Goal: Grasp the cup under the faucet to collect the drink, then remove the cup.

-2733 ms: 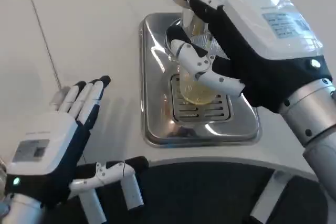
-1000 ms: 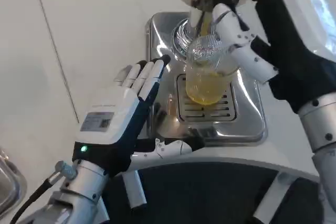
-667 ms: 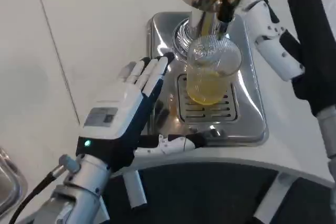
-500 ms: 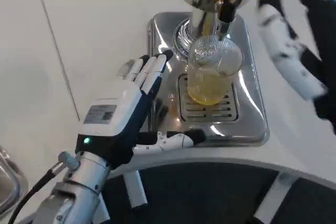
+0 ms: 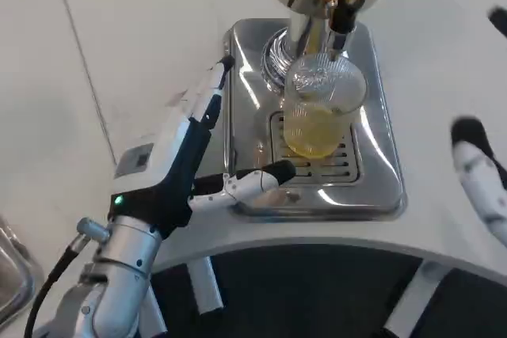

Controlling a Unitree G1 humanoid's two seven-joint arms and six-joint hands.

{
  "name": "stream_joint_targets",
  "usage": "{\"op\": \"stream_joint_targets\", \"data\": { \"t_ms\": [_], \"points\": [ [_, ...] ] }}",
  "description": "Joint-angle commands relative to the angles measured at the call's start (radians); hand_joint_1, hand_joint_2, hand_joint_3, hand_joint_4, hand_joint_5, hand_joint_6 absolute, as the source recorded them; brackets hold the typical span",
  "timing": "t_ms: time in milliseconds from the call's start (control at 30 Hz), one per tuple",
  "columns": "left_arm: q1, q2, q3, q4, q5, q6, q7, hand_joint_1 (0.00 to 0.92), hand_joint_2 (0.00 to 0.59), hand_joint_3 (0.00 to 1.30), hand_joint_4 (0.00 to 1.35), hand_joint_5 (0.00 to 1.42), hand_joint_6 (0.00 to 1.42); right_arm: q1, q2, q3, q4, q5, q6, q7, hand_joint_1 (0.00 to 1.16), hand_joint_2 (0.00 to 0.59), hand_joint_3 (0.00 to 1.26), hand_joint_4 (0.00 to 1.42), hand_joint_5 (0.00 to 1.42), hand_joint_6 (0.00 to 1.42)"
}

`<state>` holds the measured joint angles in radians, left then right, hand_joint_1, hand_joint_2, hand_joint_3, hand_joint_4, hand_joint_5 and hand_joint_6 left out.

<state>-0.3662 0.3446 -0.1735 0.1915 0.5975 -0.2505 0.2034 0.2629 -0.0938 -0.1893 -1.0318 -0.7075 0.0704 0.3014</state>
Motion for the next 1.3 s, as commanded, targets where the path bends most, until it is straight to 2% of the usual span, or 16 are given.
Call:
{"op": "stream_joint_targets", "data": {
  "t_ms": [33,200,367,600,833,933,1100,1300],
  "points": [
    [-0.009,-0.012,-0.016,0.024,-0.005,-0.025,0.006,0.182,0.055,0.0,0.0,0.07,0.08,0.105,-0.026,-0.06,-0.015,0.036,-0.102,-0.015,0.17,0.528,0.0,0.0,0.0,0.0],
    [-0.021,-0.022,-0.02,0.035,-0.009,-0.035,0.001,0.192,0.052,0.0,0.0,0.07,0.09,0.177,-0.056,-0.047,-0.013,0.002,-0.166,-0.006,0.17,0.524,0.0,0.0,0.0,0.0],
    [-0.037,-0.04,-0.023,0.059,-0.026,-0.038,-0.004,0.193,0.048,0.0,0.0,0.08,0.1,0.188,-0.107,-0.026,0.025,-0.021,-0.202,0.013,0.17,0.519,0.0,0.0,0.0,0.0],
    [-0.074,-0.071,-0.016,0.142,-0.094,-0.099,0.001,0.221,0.046,0.0,0.0,0.13,0.15,0.19,-0.162,-0.017,0.034,-0.001,-0.228,0.032,0.17,0.508,0.0,0.0,0.0,0.01],
    [-0.099,-0.102,-0.022,0.2,-0.097,-0.156,0.02,0.248,0.045,0.0,0.0,0.16,0.19,0.236,-0.202,-0.049,0.042,0.047,-0.244,0.045,0.17,0.506,0.0,0.0,0.0,0.01],
    [-0.112,-0.114,-0.024,0.223,-0.096,-0.171,0.022,0.258,0.047,0.0,0.0,0.2,0.24,0.253,-0.206,-0.055,0.037,0.058,-0.248,0.045,0.17,0.505,0.0,0.0,0.0,0.02],
    [-0.141,-0.129,-0.035,0.259,-0.086,-0.188,0.025,0.259,0.048,0.0,0.0,0.2,0.22,0.261,-0.202,-0.054,0.022,0.064,-0.23,0.055,0.15,0.494,0.0,0.0,0.0,0.02],
    [-0.179,-0.133,-0.049,0.318,-0.084,-0.199,0.031,0.264,0.046,0.0,0.0,0.2,0.21,0.254,-0.189,-0.028,0.005,0.049,-0.207,0.073,0.15,0.495,0.0,0.0,0.0,0.02]
  ]
}}
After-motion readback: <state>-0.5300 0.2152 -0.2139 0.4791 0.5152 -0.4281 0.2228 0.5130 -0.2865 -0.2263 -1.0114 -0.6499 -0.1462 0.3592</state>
